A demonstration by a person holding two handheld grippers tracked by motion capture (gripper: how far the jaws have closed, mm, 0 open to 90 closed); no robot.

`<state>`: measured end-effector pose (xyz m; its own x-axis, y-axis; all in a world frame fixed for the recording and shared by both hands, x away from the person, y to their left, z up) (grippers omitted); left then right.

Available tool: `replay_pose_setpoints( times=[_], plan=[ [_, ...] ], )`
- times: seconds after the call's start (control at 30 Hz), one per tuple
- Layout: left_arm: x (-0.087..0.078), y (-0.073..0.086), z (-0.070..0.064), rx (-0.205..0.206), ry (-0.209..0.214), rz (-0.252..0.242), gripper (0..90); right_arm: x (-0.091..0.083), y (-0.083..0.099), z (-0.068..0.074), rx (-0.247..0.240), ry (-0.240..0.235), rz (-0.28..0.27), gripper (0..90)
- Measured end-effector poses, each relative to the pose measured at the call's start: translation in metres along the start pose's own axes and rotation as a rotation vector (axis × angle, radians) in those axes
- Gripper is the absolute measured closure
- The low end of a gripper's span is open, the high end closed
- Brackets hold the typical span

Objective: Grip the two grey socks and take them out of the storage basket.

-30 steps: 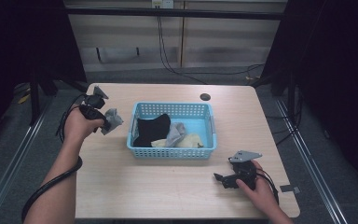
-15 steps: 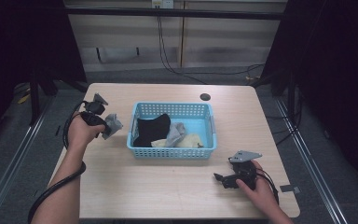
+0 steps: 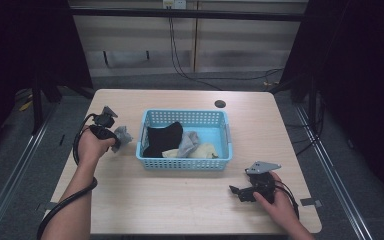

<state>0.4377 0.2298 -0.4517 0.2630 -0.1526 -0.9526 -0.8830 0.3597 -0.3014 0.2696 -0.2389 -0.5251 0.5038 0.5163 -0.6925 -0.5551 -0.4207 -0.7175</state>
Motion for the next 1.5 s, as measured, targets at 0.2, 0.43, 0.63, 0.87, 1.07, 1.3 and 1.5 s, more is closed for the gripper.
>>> replay_pose_setpoints(
  times=[0.2,0.43,0.63,0.87,1.07,1.3,1.5],
  plan=[
    [0.003,0.001,0.000,-0.001,-0.005,-0.010,72.0,0.000,0.000,0.000,0.001,0.000,0.000,11.0],
    [-0.002,-0.002,-0.002,-0.029,0.002,-0.053,43.7,0.000,0.000,0.000,0.000,0.000,0.000,11.0],
    [-0.012,-0.005,-0.010,-0.015,0.023,-0.063,35.8,0.000,0.000,0.000,0.001,0.000,0.000,11.0],
    [-0.023,-0.010,-0.019,-0.001,0.048,-0.104,31.3,0.000,0.000,0.000,-0.001,0.001,-0.001,11.0],
    [-0.029,-0.014,-0.028,0.023,0.072,-0.101,30.4,0.000,0.000,0.000,0.000,0.000,0.000,11.0],
    [-0.038,-0.024,-0.047,0.065,0.093,-0.119,29.8,0.000,0.000,0.000,-0.001,0.001,0.000,11.0],
    [-0.039,-0.033,-0.064,0.099,0.117,-0.135,29.8,0.000,0.000,0.000,0.000,0.001,0.000,11.0]
  ],
)
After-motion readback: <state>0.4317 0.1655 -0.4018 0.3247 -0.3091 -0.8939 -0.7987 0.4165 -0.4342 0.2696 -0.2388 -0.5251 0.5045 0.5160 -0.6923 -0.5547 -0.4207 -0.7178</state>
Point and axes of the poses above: each handheld gripper's, and its own axes: x roughly forward along the jaws, y roughly out of its underside, z roughly to its left, the point moved 2 cm from there along x, roughly forward along the jaws, and after that the axes turned 4 degrees about -y, right-handed, at the moved point
